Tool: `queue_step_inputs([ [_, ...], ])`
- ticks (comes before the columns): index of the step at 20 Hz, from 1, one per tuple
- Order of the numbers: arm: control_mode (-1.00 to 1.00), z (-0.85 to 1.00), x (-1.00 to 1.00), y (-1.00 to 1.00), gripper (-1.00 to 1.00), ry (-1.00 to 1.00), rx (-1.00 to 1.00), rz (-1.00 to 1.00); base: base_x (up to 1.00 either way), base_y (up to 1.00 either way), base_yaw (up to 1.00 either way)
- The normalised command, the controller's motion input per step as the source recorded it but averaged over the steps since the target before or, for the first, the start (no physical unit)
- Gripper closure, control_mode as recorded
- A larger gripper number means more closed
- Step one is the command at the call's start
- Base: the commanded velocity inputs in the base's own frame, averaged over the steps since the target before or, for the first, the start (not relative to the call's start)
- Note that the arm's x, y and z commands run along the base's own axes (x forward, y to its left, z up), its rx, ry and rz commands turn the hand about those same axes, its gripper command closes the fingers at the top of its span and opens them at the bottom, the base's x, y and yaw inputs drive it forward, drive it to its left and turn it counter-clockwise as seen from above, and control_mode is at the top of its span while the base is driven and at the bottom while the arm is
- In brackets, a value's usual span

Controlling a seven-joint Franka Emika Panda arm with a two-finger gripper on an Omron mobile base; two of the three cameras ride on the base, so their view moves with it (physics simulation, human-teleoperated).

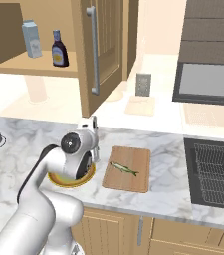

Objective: Pick the fish from the plate and place it on the cutting board. Then pick the condiment bottle from the cabinet and place it next to the cutting board.

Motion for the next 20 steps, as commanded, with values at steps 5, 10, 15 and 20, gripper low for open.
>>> queue_step_inputs([
  [5,-1.0,-0.42,-0.31,0.63,-1.0,0.02,0.02,0.11,0.0,0.0,0.0],
  [10,-1.0,-0.32,-0.27,0.58,-1.0,0.1,0.07,0.11,0.0,0.0,0.0],
  [15,-1.0,-0.36,-0.29,0.52,-1.0,0.12,0.13,0.12,0.0,0.0,0.0],
  [20,-1.0,-0.44,-0.3,0.45,-1.0,0.11,0.22,0.13,0.0,0.0,0.0],
])
